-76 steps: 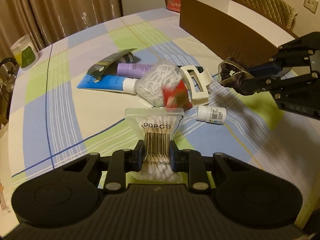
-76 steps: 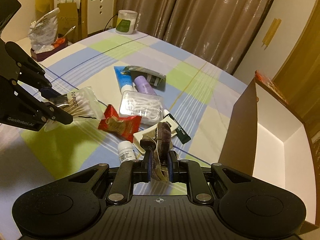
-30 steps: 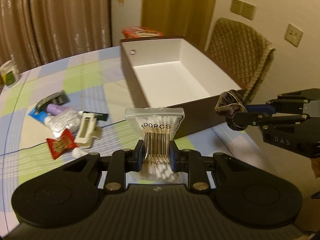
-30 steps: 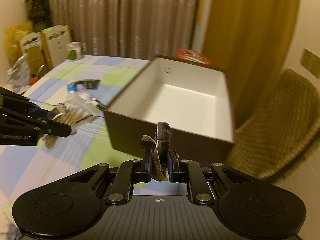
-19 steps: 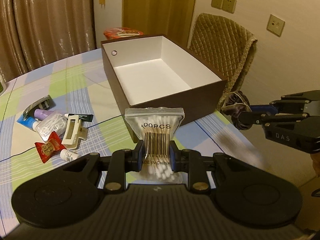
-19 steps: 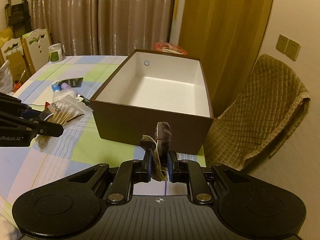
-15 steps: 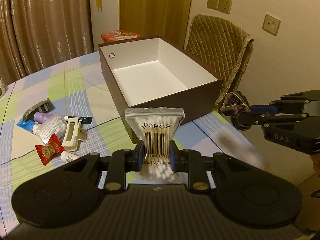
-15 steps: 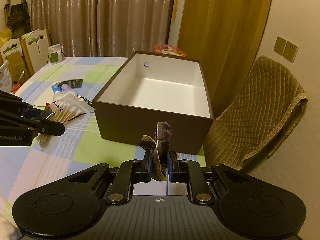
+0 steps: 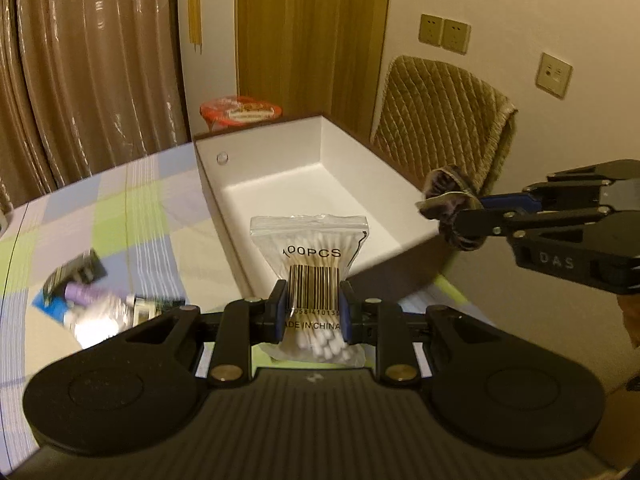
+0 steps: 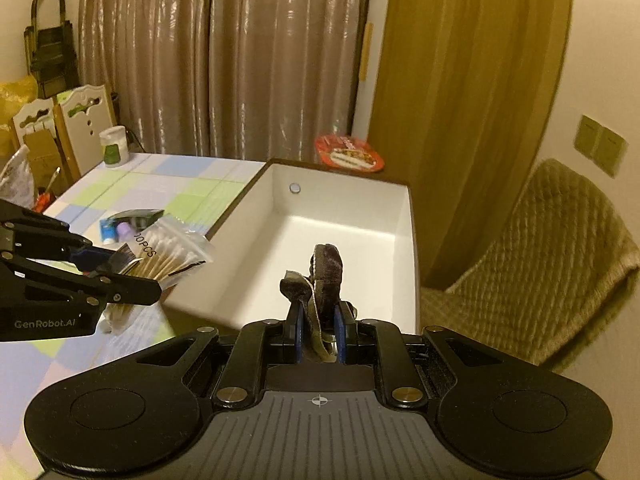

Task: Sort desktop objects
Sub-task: 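Lower and release the swab bag into the box with left tool while right tool drops the scrunchie in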

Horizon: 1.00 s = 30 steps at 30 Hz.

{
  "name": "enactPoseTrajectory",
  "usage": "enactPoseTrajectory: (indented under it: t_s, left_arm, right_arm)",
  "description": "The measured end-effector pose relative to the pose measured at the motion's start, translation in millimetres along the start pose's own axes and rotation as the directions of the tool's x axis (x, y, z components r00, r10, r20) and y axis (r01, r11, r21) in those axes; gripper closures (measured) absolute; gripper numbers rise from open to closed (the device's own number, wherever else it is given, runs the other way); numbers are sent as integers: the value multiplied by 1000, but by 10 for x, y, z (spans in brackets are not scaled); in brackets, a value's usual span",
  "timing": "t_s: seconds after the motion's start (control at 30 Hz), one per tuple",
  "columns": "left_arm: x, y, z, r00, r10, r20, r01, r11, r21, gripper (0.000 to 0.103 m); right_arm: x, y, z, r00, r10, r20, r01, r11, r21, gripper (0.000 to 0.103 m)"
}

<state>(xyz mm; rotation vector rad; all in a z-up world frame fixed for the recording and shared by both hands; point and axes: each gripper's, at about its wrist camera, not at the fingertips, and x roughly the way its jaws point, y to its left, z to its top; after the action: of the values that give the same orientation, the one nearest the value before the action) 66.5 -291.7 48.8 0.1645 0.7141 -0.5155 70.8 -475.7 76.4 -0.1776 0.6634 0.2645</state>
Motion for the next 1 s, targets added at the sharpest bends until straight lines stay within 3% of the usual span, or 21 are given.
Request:
enactPoseTrajectory:
  t_s: [0.27, 0.6, 0.67, 0.7, 0.73, 1.0]
  left_arm:
    - [667, 77, 509, 1000, 11, -27, -10, 999, 41, 82]
    - [1291, 125, 662, 994, 17, -112, -9, 997, 78, 80]
    - [1341, 124, 658, 994, 18, -112, -9, 996, 86, 67]
    - [1361, 126, 656, 993, 22, -112, -12, 996, 92, 47]
    - [1374, 134, 658, 994, 30, -107, -20, 995, 95, 39]
    - [1335, 225, 634, 994, 39, -103, -31, 997, 77, 39]
  right_arm:
    - [796, -304, 419, 993, 59, -107, -72, 990, -124, 88]
    - [1408, -429, 362, 971, 86, -224, -126, 977, -170, 88]
    - [1484, -441, 346, 967, 91, -238, -134, 977, -168, 88]
    - [1511, -438, 343, 965, 93, -245, -138, 975, -172, 88]
    - [1538, -435, 340, 963, 95, -251, -142, 974, -175, 88]
    - [1699, -378, 328, 950, 106, -294, -168, 967, -192, 88]
